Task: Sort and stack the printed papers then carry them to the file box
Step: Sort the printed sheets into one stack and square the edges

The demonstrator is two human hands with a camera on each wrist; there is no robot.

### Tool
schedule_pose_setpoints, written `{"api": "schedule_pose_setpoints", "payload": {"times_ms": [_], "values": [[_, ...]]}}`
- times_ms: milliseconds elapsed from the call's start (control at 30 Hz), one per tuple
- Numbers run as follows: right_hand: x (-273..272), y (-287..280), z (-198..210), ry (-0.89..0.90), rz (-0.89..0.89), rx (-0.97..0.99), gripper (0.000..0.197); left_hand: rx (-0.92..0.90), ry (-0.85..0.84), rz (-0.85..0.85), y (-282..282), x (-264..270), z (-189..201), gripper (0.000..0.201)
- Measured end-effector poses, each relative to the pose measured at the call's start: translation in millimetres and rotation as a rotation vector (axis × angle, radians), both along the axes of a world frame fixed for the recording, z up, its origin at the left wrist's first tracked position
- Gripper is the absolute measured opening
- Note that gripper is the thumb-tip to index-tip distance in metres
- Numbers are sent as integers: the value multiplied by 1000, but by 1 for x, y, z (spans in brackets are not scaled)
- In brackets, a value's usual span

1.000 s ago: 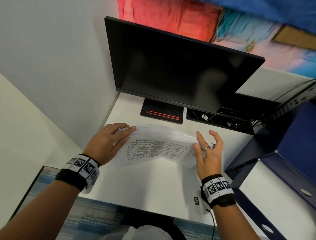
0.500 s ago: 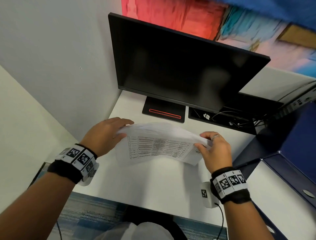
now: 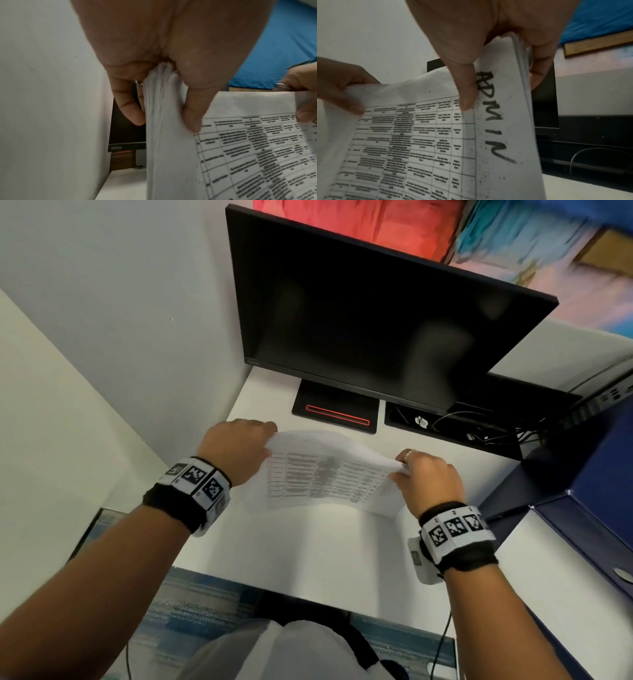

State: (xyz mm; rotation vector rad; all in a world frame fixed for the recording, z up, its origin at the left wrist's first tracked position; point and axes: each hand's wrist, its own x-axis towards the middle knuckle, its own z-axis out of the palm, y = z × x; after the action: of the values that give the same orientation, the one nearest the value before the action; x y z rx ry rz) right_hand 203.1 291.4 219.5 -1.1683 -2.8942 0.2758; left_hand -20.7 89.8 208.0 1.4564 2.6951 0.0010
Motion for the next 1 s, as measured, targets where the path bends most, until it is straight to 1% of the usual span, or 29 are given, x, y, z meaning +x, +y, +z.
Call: {"api": "schedule_pose_setpoints", "payload": {"times_ms": [100,200,300,367,433,533,600,667,733,800,833,867,900,933,967,1000], "values": [[1,2,9,8,-20,22,17,-25,11,7,1,-2,3,23],[-3,1,7,-62,17,1,24,-80,-31,-9,5,1,1,33],[-7,1,5,-129,37,30,17,-79,34,-57,9,3,4,25],[-5,3,7,-98,18,45,16,-31,79,-54,7,2,10,24],[-1,4,7,-75,0,32,19,-10,43,-39,4,2,11,24],[1,1,2,-106,-25,-36,15,-102,-54,-44,2,6,3,38],[2,1,1,-94,-31,-29,15,-134,-16,-65,10,10,3,47],[0,-3,10,-85,6,27,16,-98,13,-102,28,22,9,52],[-5,-8,24,-58,78,108,16,-26,13,-172,50,41,15,47],[-11,-12,38,52,143,197,13,55,5,-223,67,54,20,33],[-12,-11,43,167,151,235,17,106,-13,-208,70,55,23,28],[-12,-9,45,308,123,257,31,170,-49,-169,69,52,27,24],[-10,-3,44,457,54,252,53,248,-109,-114,66,44,28,22],[-7,3,41,598,-32,211,75,344,-206,-44,61,35,28,22],[-4,10,33,721,-112,121,92,451,-338,30,56,24,27,25],[-1,14,26,824,-177,-26,105,558,-490,89,50,15,25,30]]}}
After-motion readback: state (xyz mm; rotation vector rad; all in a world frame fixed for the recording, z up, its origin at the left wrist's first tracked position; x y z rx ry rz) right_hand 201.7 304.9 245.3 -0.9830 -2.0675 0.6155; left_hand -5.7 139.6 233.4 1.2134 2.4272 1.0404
